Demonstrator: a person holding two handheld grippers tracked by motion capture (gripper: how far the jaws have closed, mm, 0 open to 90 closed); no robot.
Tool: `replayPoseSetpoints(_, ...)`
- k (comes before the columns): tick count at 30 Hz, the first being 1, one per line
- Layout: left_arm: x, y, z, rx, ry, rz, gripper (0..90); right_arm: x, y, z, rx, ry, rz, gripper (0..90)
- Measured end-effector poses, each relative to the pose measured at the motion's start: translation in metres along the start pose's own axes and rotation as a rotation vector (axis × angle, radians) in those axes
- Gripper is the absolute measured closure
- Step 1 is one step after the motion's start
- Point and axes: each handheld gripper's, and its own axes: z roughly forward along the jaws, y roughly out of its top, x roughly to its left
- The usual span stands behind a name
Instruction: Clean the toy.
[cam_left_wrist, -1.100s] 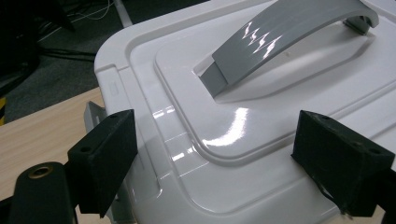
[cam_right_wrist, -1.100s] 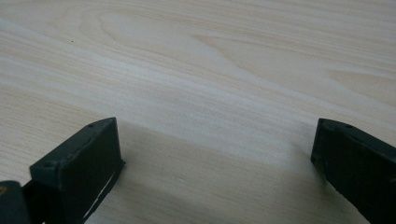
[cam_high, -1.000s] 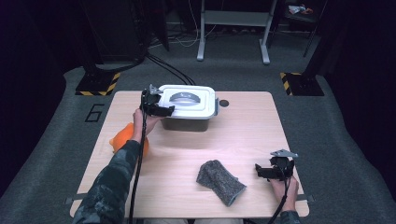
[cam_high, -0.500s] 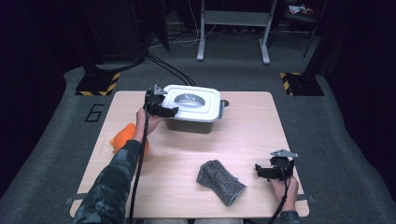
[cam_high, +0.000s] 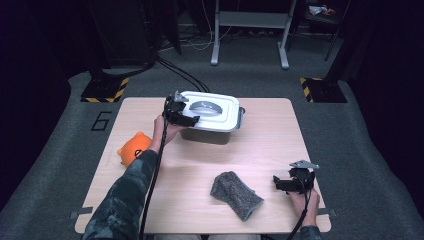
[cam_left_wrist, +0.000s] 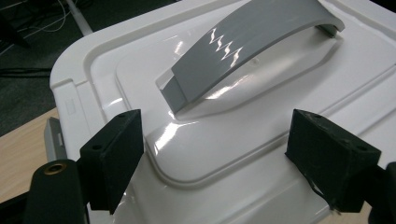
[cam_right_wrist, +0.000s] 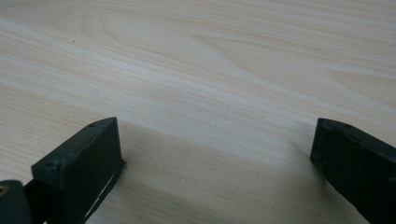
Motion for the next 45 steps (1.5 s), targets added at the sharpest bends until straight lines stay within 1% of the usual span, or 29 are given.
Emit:
replayPoseSetpoints(3,0.003,-0.001,-0.001,-0.003,0.013,-0.009,18.5,0.001,0.0,0.0,0.002,0.0,0.005,1.2)
replayPoseSetpoints(5,0.006,-0.003,-0.001,-0.02,0.024,-0.03,18.5,0.0,0.0,0.0,0.001,0.0,0.004,1.3)
replayPoseSetpoints(6,0.006,-0.002,-0.002,-0.017,0.041,-0.024,18.6,0.001,0.0,0.0,0.002,0.0,0.004,1.3)
replayPoseSetpoints(7,0.006,-0.002,-0.002,-0.018,0.048,-0.017,18.5,0.0,0.0,0.0,0.001,0.0,0.004,1.3)
replayPoseSetpoints(9,0.006,-0.002,-0.001,-0.022,0.046,-0.019,18.5,0.0,0.0,0.0,0.001,0.0,0.004,1.3)
replayPoseSetpoints(10,0.005,-0.002,0.0,-0.033,0.048,-0.027,18.9,0.0,0.0,0.0,0.002,0.0,0.004,1.3)
replayPoseSetpoints(12,0.005,-0.003,0.0,-0.037,0.043,-0.035,18.8,0.0,0.0,0.0,0.001,0.0,0.004,1.3)
replayPoseSetpoints(14,0.005,-0.003,-0.001,-0.036,0.054,-0.029,18.7,0.0,0.0,0.0,0.001,0.0,0.004,1.3)
replayPoseSetpoints(15,0.005,-0.004,-0.002,-0.039,0.06,-0.031,18.8,0.001,0.0,0.0,0.001,0.0,0.004,1.3)
replayPoseSetpoints(16,0.006,-0.004,-0.003,-0.051,0.064,-0.045,18.7,0.0,0.0,0.0,0.001,0.0,0.004,1.3)
replayPoseSetpoints(18,0.01,-0.006,-0.005,-0.042,0.078,-0.05,17.9,0.001,0.0,0.0,0.001,0.0,0.004,1.3)
replayPoseSetpoints(19,0.012,-0.007,-0.006,-0.05,0.081,-0.068,17.3,0.001,0.0,0.0,0.001,0.0,0.004,1.3)
replayPoseSetpoints(22,0.017,-0.009,-0.009,-0.029,0.098,-0.077,15.0,0.001,0.0,0.0,0.001,0.0,0.004,1.3)
replayPoseSetpoints(23,0.02,-0.01,-0.009,-0.011,0.099,-0.075,14.8,0.001,0.0,0.0,0.001,0.0,0.004,1.3)
replayPoseSetpoints(25,0.025,-0.013,-0.009,-0.026,0.089,-0.111,14.3,0.001,0.0,0.0,0.001,-0.001,0.004,1.3)
replayPoseSetpoints(26,0.027,-0.014,-0.009,-0.02,0.076,-0.115,14.4,0.001,0.0,0.0,0.001,-0.001,0.004,1.3)
replayPoseSetpoints(27,0.028,-0.015,-0.009,-0.029,0.072,-0.128,14.4,0.001,0.0,0.0,0.001,-0.001,0.004,1.3)
replayPoseSetpoints(29,0.031,-0.016,-0.009,-0.024,0.042,-0.131,15.0,0.001,0.0,0.0,0.001,-0.001,0.003,1.3)
replayPoseSetpoints(30,0.032,-0.017,-0.008,-0.032,0.032,-0.144,15.0,0.001,0.0,0.0,0.002,-0.001,0.004,1.3)
replayPoseSetpoints(31,0.033,-0.017,-0.008,-0.026,0.015,-0.136,15.4,0.001,0.0,0.0,0.002,-0.001,0.004,1.3)
replayPoseSetpoints(33,0.031,-0.017,-0.007,-0.037,0.014,-0.135,15.3,0.001,0.0,0.0,0.001,-0.001,0.004,1.3)
replayPoseSetpoints(35,0.031,-0.016,-0.006,-0.036,0.017,-0.132,15.4,0.0,0.0,0.0,-0.001,-0.002,0.001,1.4)
replayPoseSetpoints(36,0.031,-0.015,-0.007,-0.023,0.014,-0.121,15.4,0.001,0.0,0.0,-0.001,-0.003,0.007,1.4)
replayPoseSetpoints(37,0.031,-0.015,-0.006,-0.029,0.016,-0.123,15.3,0.001,0.0,0.0,0.001,-0.002,0.005,1.4)
replayPoseSetpoints(38,0.03,-0.014,-0.006,-0.024,0.01,-0.113,15.4,0.001,0.0,0.0,0.001,-0.001,0.003,1.4)
replayPoseSetpoints(41,0.028,-0.012,-0.004,-0.028,0.003,-0.111,15.3,0.001,0.0,0.0,0.002,-0.001,0.005,1.4)
replayPoseSetpoints(42,0.025,-0.01,-0.002,-0.018,-0.007,-0.091,15.3,0.001,0.0,0.0,0.002,-0.001,0.004,1.4)
replayPoseSetpoints(44,0.021,-0.008,-0.001,-0.009,-0.018,-0.081,15.3,0.001,0.0,0.0,0.002,0.0,0.004,1.4)
replayPoseSetpoints(45,0.019,-0.007,0.001,-0.015,-0.023,-0.079,15.3,0.001,0.0,0.0,0.002,0.0,0.004,1.4)
